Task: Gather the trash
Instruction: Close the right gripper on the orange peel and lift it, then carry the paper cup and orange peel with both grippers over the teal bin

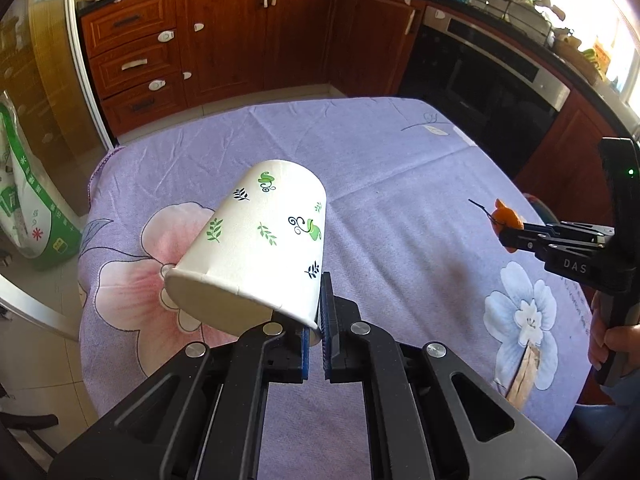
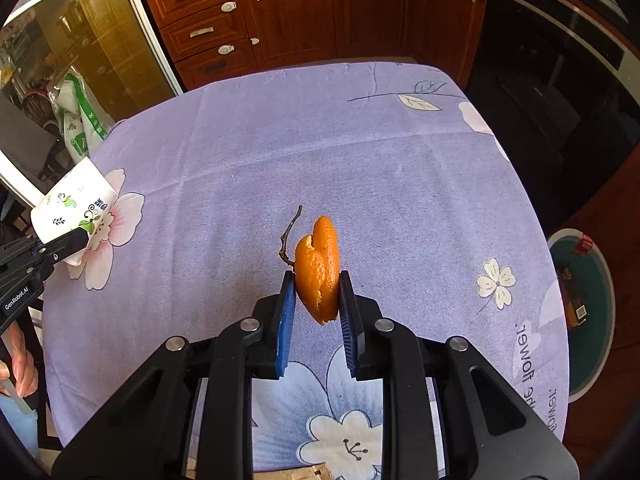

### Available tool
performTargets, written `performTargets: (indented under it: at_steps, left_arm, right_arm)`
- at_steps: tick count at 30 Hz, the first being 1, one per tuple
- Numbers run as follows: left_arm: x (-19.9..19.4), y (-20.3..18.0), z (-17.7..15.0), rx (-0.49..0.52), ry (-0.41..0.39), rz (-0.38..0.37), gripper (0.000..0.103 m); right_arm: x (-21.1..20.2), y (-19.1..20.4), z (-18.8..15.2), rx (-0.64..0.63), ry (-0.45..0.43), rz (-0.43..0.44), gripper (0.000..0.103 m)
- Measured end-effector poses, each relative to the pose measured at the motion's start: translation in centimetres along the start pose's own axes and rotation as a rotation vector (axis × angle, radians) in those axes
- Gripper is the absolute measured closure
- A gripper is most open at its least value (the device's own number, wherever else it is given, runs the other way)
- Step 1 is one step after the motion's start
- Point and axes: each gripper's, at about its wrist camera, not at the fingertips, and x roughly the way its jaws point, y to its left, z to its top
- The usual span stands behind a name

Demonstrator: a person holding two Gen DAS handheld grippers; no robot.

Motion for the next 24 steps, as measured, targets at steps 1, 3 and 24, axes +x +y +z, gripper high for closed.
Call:
performTargets:
  at_steps: [1, 3, 24]
  left_arm:
    - [-0.3, -0.5, -0.1, 0.004, 0.001, 0.001, 0.098]
    - [-1.1, -1.7, -0.2, 0.016, 0.001, 0.001, 0.098]
    - [-3.5, -21.0, -1.0, 0.257, 0.001, -0.102, 0.097]
  right_arm:
    - [-0.6, -0.2, -0.2, 0.005, -0.006, 0.009, 0.083]
    - [-1.6, -0.8, -0.6, 0.016, -0.017, 0.029, 0.083]
    - [-14.0, -15.7, -8.7, 0.236, -0.189, 0.008, 0.083]
